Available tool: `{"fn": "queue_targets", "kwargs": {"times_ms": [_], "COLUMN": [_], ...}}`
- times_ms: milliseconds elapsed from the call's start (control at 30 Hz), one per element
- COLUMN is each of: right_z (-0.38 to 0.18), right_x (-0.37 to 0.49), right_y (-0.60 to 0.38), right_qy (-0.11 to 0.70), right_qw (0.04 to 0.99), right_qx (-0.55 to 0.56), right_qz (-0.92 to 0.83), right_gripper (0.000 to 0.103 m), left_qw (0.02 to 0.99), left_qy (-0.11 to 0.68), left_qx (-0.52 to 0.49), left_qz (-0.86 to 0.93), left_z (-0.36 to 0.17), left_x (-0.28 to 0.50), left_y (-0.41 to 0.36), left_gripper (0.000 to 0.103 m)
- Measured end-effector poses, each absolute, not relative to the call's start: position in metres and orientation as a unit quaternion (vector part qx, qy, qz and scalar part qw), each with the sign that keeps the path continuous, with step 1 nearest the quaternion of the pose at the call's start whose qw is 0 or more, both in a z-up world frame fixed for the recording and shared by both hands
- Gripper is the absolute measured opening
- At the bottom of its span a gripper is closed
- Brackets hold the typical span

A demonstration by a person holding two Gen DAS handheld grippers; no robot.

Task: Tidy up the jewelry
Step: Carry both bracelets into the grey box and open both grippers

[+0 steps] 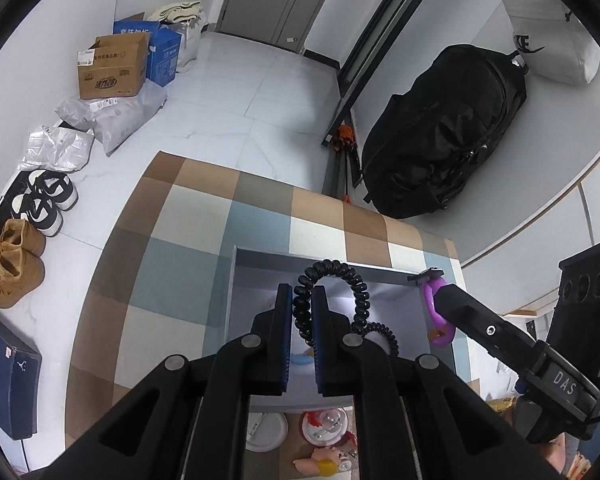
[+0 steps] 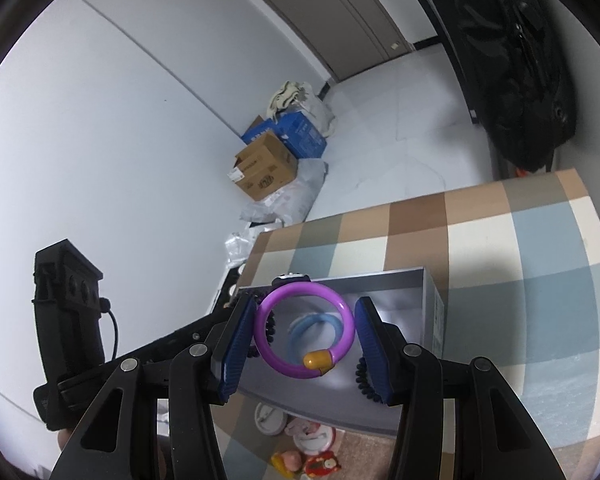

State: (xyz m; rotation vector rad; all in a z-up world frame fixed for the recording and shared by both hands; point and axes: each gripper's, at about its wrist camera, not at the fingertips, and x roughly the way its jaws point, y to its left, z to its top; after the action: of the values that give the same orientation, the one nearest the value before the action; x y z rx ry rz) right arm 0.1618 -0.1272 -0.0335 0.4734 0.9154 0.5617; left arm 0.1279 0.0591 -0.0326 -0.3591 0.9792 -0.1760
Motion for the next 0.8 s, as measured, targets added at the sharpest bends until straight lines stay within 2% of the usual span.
{"fn": "queue_targets", "kwargs": {"times_ms": [233, 433, 500, 567, 633, 700, 800], "right_z": [-0.037, -0.036, -0.033, -0.028, -0.023, -0.020, -0.017], "right_x": [0.164, 0.163, 0.162, 0.160, 0.157, 0.154, 0.151], "right_y": [-0.125, -0.127, -0.128, -0.131, -0.133, -0.135, -0.141], "right_qy": [0.440, 0.437, 0.431, 0.420, 0.411, 0.406, 0.402], "right_qw": [0.832, 0.834, 0.837, 0.840, 0.843, 0.848, 0.851], "right_qx": [0.220, 0.225, 0.227, 0.233, 0.233, 0.229, 0.229], "right_qz": [0.257, 0.250, 0.249, 0.253, 0.257, 0.254, 0.249], "right_gripper": [0.050, 0.052, 0.063, 0.074, 0.076, 0.086, 0.091], "left_qw": [0.858, 0.830, 0.826, 0.825, 0.828, 0.833, 0.841], "left_qy": [0.476, 0.499, 0.502, 0.499, 0.494, 0.486, 0.480], "left_qx": [-0.172, -0.226, -0.231, -0.239, -0.241, -0.241, -0.230], "left_qz": [-0.087, -0.106, -0.106, -0.111, -0.111, -0.107, -0.095], "left_z": [-0.040, -0.048, -0.047, -0.045, -0.043, -0.040, -0.036], "left_x": [0.132, 0.141, 0.141, 0.139, 0.136, 0.133, 0.129], "left_y": [0.057, 0.063, 0.063, 0.065, 0.066, 0.069, 0.073], "left_gripper": [0.005, 0.008, 0.013, 0.034, 0.046, 0.046, 0.047]}}
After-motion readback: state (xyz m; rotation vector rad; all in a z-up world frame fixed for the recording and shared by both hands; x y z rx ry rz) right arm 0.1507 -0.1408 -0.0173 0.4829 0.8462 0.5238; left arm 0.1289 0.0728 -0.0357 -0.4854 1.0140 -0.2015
